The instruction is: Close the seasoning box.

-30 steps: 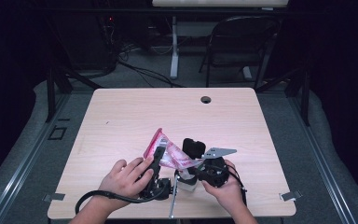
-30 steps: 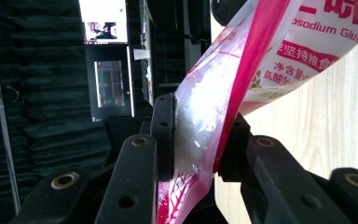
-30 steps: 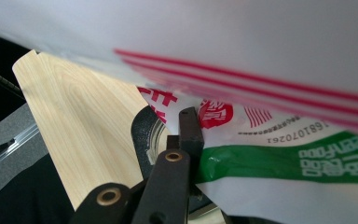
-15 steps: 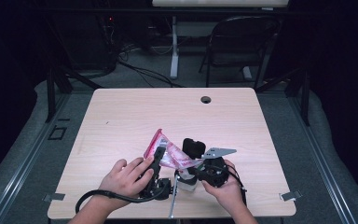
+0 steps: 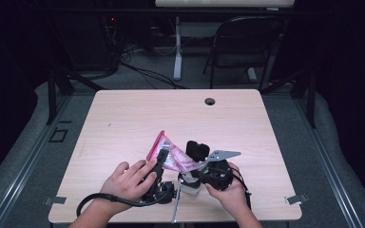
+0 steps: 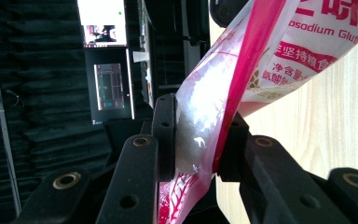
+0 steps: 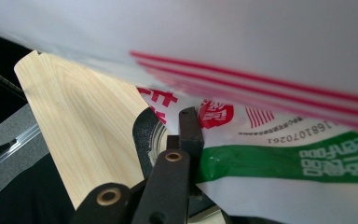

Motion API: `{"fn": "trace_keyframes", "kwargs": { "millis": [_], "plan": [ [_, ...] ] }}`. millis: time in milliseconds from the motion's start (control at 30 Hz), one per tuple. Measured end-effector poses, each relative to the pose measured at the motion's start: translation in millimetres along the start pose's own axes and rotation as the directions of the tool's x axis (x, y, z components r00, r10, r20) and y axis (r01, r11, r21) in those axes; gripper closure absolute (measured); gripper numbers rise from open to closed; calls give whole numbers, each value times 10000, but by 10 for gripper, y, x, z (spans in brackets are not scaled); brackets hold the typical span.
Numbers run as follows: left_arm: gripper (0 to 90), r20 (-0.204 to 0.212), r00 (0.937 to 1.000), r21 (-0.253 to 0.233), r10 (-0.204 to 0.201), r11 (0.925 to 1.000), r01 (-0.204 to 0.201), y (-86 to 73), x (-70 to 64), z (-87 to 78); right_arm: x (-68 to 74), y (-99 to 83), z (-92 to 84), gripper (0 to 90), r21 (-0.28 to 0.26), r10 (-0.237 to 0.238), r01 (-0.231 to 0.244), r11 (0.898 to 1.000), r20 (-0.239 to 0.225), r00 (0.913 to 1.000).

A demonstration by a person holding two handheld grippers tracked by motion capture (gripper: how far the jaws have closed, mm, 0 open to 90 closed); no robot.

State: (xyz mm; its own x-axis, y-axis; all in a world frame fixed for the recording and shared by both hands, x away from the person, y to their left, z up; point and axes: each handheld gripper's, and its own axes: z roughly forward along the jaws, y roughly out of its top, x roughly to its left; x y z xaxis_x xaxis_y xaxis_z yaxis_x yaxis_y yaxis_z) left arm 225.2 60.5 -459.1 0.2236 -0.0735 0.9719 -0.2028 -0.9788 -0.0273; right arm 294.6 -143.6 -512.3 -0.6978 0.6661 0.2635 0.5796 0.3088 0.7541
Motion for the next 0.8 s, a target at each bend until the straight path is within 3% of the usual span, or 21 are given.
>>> {"fn": "trace_keyframes", "kwargs": {
  "millis": [800],
  "plan": [
    [743,-61,10000,-75,20,10000,-20,23,33,-2,1,2,-5,900,-119,34,-35,9999,-53,10000]
  ]
}}
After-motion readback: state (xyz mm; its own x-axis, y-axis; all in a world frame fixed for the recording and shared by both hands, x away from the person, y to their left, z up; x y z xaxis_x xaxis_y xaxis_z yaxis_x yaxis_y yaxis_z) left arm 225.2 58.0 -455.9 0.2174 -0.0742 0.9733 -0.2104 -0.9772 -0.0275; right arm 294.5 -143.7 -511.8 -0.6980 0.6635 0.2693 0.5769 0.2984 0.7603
